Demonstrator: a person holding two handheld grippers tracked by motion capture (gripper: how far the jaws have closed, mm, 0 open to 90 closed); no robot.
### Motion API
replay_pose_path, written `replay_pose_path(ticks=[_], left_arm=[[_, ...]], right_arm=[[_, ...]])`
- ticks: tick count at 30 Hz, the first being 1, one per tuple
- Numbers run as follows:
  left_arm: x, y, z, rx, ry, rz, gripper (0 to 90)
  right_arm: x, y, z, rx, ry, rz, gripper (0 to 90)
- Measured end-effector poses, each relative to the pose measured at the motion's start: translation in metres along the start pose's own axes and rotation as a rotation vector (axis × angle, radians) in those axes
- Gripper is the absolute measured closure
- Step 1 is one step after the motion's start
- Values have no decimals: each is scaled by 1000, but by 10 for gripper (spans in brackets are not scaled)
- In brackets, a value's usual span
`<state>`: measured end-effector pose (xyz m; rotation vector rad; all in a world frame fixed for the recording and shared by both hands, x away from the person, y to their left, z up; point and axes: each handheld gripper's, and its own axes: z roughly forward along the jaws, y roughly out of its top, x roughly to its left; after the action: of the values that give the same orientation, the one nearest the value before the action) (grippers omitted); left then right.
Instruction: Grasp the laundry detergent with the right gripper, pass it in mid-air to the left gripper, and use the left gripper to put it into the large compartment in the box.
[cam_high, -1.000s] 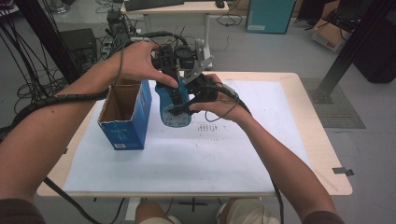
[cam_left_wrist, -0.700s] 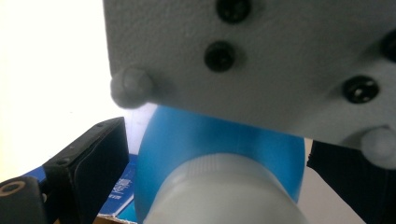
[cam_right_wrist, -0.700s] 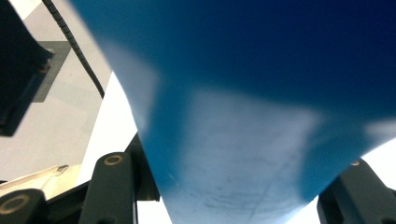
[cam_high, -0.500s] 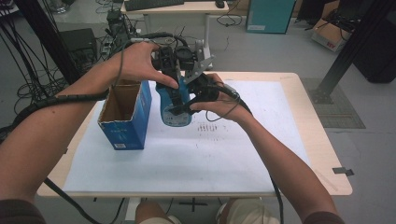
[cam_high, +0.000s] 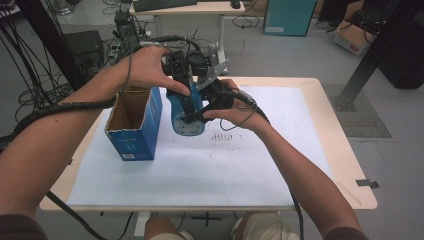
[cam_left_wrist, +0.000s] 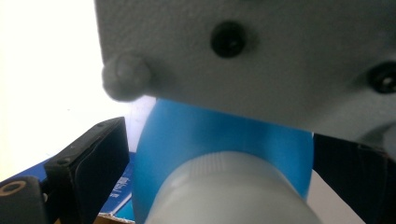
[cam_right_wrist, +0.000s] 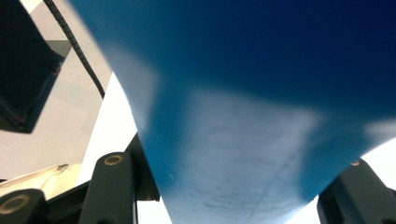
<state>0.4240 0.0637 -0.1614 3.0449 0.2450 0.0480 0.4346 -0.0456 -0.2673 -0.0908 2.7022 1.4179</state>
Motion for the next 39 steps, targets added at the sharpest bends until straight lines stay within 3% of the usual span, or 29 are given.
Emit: replay_pose_path(ticks=[39], left_arm=[[0, 1, -1, -3, 23, 11, 75]], right_arm=[[-1, -1, -3, -2, -18, 1, 439]])
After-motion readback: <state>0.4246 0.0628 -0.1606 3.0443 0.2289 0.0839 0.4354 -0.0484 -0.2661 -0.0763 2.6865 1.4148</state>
